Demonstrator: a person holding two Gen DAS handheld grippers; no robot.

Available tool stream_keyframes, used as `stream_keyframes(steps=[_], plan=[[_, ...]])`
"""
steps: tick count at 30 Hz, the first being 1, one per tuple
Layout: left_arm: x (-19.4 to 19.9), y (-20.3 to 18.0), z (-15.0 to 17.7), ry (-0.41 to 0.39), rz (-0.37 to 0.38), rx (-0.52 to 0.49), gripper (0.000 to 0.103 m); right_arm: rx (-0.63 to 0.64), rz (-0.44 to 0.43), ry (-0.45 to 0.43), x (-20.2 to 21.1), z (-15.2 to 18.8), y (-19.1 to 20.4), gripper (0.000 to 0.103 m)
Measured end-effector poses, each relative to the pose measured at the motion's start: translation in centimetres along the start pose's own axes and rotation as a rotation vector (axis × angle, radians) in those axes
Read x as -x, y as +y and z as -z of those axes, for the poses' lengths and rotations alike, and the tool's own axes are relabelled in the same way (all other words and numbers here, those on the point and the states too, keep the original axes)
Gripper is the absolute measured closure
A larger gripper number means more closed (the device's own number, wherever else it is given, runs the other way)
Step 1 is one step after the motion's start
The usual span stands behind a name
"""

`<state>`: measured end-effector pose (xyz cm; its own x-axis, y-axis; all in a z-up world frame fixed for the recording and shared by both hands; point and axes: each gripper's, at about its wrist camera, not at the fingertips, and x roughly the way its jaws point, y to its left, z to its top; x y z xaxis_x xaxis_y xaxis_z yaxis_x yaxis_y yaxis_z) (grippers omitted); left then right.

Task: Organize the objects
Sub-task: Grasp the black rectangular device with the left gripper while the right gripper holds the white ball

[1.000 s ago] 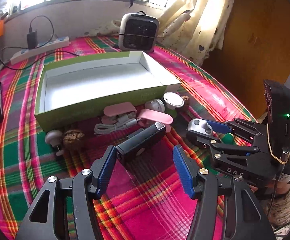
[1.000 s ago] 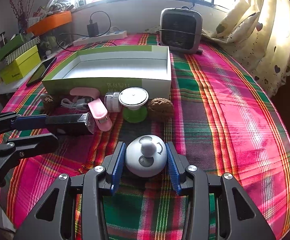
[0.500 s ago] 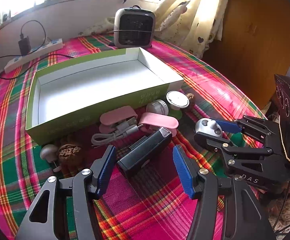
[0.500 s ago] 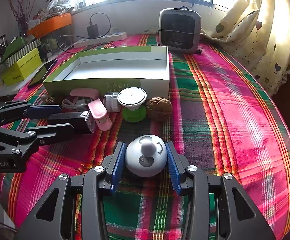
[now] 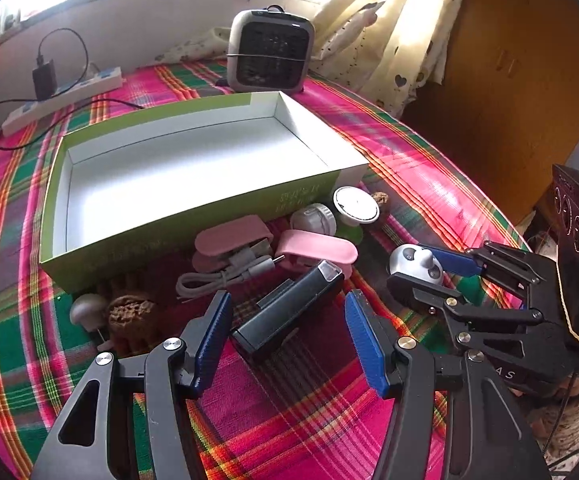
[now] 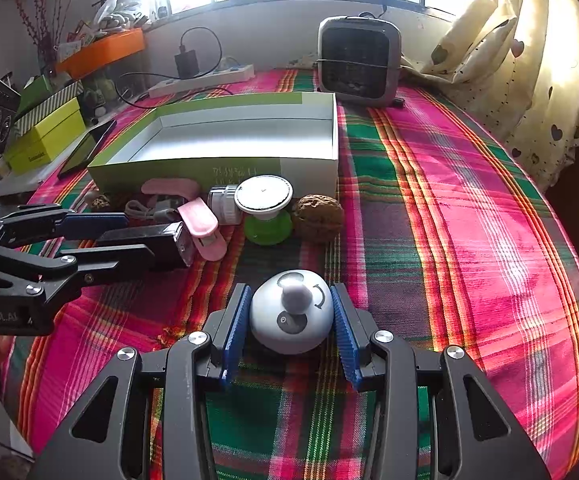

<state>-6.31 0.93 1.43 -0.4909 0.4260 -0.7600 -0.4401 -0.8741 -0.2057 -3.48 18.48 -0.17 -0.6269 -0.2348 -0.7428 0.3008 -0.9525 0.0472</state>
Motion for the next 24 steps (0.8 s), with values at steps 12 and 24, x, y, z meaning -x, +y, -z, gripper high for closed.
stream_keyframes(steps=[12, 24], plan=[[-0.7, -0.5, 0.4, 0.010, 0.002, -0.052, 0.047, -0.003, -0.004, 0.000, 0.0, 0.0, 0.0, 0.061], [-0.7, -1.8, 1.0, -0.002, -0.040, -0.079, 0.067, 0.004, 0.002, 0.000, 0.0, 0.0, 0.0, 0.061]])
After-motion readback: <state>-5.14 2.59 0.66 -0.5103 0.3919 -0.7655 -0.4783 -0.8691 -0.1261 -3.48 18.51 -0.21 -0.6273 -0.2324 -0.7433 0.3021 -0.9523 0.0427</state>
